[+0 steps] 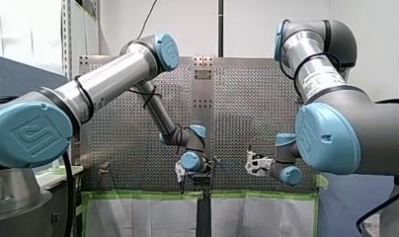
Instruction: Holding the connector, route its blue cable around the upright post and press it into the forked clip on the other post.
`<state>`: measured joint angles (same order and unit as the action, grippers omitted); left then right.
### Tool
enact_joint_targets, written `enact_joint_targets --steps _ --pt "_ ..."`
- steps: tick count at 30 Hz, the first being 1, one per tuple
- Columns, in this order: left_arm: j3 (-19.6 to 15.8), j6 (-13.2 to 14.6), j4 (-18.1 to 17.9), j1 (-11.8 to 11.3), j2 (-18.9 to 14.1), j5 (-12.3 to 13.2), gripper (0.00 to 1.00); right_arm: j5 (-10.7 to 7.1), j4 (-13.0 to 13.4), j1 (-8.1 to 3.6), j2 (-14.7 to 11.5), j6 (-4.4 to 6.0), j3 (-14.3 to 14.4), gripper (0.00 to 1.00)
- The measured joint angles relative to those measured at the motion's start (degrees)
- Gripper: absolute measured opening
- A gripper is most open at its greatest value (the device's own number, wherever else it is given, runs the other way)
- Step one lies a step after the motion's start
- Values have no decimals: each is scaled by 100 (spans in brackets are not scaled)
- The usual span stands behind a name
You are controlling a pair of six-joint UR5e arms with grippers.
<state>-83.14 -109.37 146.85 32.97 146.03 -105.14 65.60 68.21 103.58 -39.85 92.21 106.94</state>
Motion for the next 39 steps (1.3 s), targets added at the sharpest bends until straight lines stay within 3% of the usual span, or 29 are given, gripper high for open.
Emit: enact_joint_targets --steps 31,34,39 --pt "323 -27 178 -87 17 214 2 34 -45 -43 58 69 -196 0" --pt "324 -28 179 -108 16 225 2 38 -90 -29 160 44 -281 0" --pt "337 -27 198 -150 16 259 2 57 -321 -40 337 -124 -485 0"
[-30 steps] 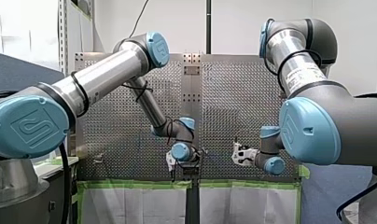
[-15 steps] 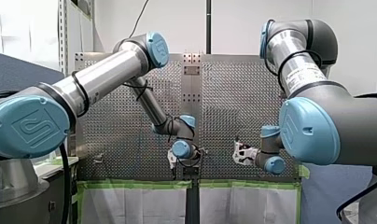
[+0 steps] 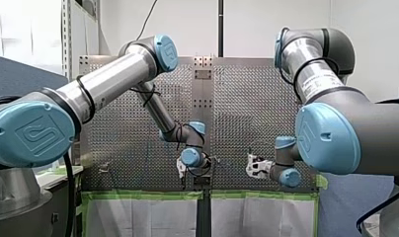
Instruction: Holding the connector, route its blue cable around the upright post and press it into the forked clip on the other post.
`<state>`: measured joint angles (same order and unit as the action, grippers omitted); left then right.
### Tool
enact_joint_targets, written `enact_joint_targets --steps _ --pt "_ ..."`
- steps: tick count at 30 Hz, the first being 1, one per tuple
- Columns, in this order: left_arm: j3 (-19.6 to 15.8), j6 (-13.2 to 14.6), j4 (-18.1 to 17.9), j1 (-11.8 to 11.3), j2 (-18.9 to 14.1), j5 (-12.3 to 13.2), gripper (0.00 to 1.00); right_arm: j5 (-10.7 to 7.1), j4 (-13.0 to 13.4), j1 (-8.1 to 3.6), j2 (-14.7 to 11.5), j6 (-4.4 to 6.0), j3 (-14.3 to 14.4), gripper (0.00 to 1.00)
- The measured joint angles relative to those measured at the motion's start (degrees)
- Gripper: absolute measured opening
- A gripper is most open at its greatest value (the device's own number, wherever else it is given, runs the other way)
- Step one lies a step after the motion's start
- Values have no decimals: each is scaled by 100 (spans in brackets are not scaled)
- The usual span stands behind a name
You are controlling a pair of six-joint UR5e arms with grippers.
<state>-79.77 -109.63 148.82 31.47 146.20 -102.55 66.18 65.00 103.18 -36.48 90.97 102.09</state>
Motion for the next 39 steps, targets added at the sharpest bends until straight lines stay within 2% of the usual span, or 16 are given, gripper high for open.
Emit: enact_joint_targets --steps 3,8,16,26,39 --pt "6 2 12 -12 0 9 2 11 -154 -6 28 -69 -65 0" --pt "114 17 79 -40 100 44 2 12 -298 -11 36 -80 -152 0" --pt "355 2 192 -57 181 102 2 11 -305 -12 42 -62 -270 0" --pt "398 -5 209 -86 185 175 2 27 -267 -12 59 -17 -413 0" --pt "401 -5 209 -124 184 250 2 308 -355 -28 119 16 -686 0"
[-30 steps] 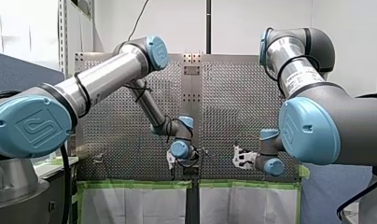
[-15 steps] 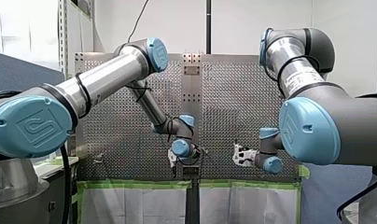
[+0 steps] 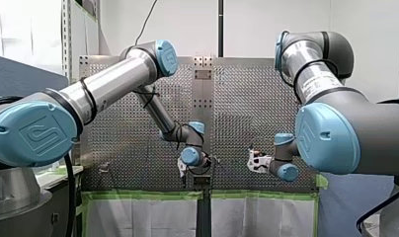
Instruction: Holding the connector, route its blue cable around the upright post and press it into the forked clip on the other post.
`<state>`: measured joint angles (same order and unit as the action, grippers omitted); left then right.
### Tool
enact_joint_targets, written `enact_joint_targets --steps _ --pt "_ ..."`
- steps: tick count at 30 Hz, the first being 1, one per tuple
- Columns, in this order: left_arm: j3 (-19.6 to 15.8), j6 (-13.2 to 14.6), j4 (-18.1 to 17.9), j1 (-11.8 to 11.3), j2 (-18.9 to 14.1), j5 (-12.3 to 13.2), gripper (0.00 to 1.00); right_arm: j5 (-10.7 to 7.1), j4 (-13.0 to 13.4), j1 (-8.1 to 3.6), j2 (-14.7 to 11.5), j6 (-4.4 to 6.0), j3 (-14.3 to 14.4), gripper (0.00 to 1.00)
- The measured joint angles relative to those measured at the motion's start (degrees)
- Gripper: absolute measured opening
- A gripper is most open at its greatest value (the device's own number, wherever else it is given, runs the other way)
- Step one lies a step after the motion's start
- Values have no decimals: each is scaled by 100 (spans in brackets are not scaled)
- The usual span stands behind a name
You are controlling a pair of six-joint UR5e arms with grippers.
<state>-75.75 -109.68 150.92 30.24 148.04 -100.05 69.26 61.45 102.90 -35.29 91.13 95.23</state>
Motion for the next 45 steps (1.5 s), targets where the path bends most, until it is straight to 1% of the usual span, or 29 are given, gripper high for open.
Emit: enact_joint_targets --steps 1,4,8,11,14,17,24,34,45 --pt "0 0 2 -5 0 5 2 12 -20 1 22 -11 -29 0" --pt "0 0 6 -15 -1 10 2 53 -134 15 137 -101 -157 0" --pt "-2 5 29 -22 -1 -11 2 76 -330 10 323 -287 -340 0" --pt "-13 46 70 -23 -1 -88 2 79 -479 2 392 -408 -398 0" --pt "-37 94 82 -24 0 -159 2 84 -591 -6 413 -460 -417 0" --pt "-48 116 94 -22 0 -215 2 87 -620 -7 418 -471 -425 0" --pt "-53 163 145 4 0 -300 2 89 -560 -11 422 -442 -441 0" --pt "-153 230 86 21 3 -339 2 89 -537 -10 428 -441 -447 0" --pt "-233 216 -8 -3 7 -340 2 89 -540 11 428 -442 -454 0"
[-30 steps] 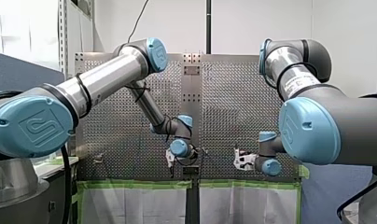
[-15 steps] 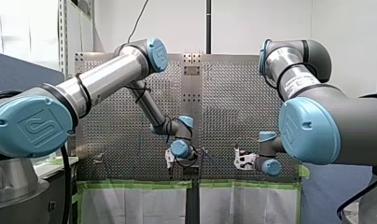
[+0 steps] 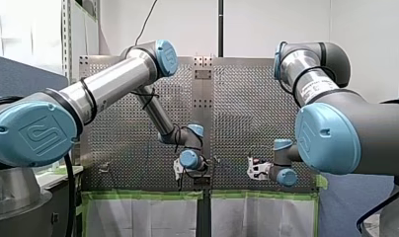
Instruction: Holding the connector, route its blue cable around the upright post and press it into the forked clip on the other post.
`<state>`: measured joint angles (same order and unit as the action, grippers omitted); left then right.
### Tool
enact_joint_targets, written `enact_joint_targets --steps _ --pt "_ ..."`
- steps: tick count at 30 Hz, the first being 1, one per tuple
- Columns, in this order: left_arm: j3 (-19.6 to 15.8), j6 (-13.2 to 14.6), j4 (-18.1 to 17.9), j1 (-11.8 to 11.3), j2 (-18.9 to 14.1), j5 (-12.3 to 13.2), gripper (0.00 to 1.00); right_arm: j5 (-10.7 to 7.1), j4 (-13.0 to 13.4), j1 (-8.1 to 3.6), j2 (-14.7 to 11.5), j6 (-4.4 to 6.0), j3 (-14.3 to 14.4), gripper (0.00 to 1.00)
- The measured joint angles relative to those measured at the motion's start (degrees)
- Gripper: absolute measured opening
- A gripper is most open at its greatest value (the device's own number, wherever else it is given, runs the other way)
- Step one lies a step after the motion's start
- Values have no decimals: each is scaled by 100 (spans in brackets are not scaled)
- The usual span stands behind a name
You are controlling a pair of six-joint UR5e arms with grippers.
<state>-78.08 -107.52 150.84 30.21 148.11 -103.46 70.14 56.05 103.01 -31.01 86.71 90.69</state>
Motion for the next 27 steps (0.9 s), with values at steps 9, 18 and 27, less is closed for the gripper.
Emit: enact_joint_targets --steps 9,18,27 --pt "112 -14 25 -59 147 56 2 0 -94 3 1 -9 -54 0" --pt "423 -16 243 -99 158 103 2 100 -132 -25 2 3 -76 0" --pt "530 -21 329 -169 160 191 2 345 -249 -30 2 11 -198 0"
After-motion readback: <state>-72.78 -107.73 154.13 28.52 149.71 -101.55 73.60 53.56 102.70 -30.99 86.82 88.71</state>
